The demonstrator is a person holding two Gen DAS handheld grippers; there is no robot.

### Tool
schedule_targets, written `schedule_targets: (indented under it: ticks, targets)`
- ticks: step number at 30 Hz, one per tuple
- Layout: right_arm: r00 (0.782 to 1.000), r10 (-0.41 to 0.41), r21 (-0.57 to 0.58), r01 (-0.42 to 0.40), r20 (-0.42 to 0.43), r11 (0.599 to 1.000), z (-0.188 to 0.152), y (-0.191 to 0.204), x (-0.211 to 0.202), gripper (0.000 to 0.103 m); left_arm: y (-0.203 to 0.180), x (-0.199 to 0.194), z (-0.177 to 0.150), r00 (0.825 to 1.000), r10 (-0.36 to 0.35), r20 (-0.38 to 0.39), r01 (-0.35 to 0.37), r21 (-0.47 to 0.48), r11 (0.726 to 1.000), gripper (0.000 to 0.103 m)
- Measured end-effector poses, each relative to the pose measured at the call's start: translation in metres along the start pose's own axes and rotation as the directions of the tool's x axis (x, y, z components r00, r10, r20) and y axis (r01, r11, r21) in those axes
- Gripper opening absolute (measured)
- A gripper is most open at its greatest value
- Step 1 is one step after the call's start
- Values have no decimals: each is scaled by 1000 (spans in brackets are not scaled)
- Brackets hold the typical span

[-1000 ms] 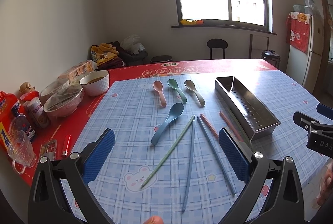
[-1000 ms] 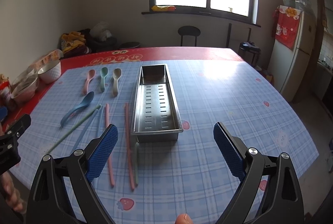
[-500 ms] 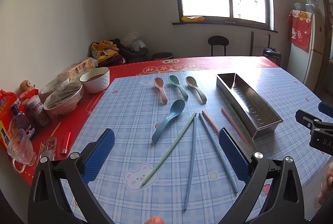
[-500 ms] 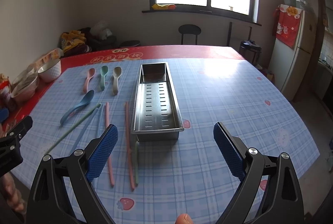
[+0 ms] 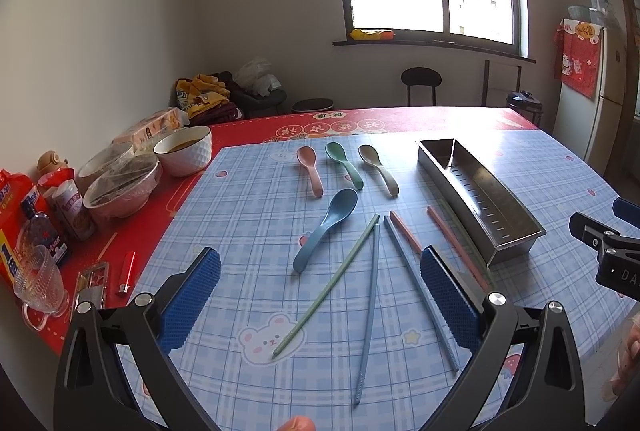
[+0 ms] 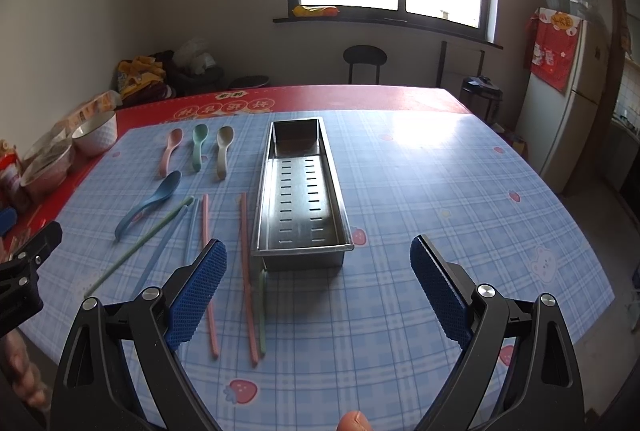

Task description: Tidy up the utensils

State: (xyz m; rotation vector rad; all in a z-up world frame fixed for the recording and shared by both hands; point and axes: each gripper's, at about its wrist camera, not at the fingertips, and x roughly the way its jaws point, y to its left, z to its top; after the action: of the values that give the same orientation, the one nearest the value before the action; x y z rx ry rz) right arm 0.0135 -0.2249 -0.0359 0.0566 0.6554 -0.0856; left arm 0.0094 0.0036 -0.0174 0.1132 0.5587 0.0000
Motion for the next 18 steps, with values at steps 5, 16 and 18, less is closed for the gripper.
schedule_targets:
  ticks: [5,16,18]
  targets:
    - [1000,0,0,0,-6,1000,-1,0,2,90,1,0,0,1000,0,1,0,-1,1000,98]
    - [993,116,20,-115,-20,993,4,-6,29,90,27,24,5,999,-29,35,27,63,998,98]
    - [988,152,23,-151,-27,988,5,-5,39,90,41,40,7,998,-70,5,70,69,995,97]
